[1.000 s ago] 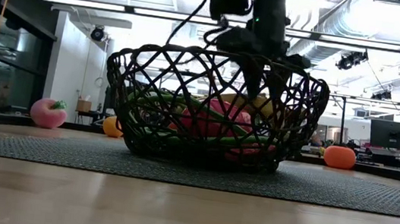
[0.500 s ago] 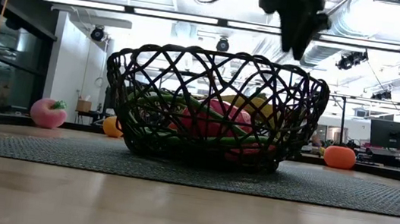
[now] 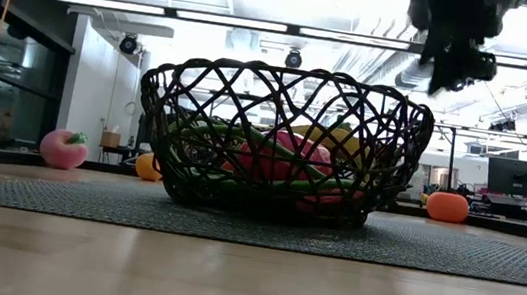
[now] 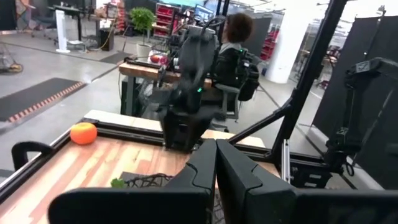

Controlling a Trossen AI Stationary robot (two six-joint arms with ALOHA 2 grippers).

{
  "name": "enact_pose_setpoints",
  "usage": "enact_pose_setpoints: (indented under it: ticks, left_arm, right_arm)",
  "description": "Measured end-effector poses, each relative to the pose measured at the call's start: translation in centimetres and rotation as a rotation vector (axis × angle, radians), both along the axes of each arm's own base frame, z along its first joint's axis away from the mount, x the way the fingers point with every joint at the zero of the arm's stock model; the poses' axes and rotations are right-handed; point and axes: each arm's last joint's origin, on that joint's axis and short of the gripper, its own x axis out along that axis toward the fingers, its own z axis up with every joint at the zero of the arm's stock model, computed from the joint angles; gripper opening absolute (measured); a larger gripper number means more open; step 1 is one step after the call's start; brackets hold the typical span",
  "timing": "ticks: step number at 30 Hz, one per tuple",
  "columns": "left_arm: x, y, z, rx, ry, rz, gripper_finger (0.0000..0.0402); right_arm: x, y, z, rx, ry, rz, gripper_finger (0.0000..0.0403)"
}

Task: Build produce basket
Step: Put the pink peach into the black wire basket

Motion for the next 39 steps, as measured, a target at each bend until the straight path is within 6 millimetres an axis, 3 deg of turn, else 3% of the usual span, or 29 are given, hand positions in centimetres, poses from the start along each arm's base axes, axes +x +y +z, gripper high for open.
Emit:
enact_pose_setpoints:
  ticks: [3,6,11,35,39]
  left_arm:
    - [0.0,0.0,0.0,-0.006,0.002,0.005,0.0]
    - [0.0,0.1,0.0,-0.005,0.003,0.039,0.0]
    - [0.0,0.2,0.0,-0.003,0.004,0.084,0.0]
    - [0.0,0.3,-0.1,0.1,0.021,0.1,0.0]
    - [0.0,0.3,-0.1,0.076,0.017,0.101,0.0]
  right_arm:
    - [-1.0,0.2,1.1,-0.063,-0.323,0.025,0.0243]
    - [-1.8,0.0,2.5,-0.252,-0.597,0.057,0.0243]
    - [-2.5,-0.3,4.1,-0.563,-0.83,0.086,0.0243]
    - [-2.5,-0.2,4.2,-0.632,-0.843,0.178,0.0242]
    - [-2.4,-0.1,4.2,-0.601,-0.856,0.191,0.0215]
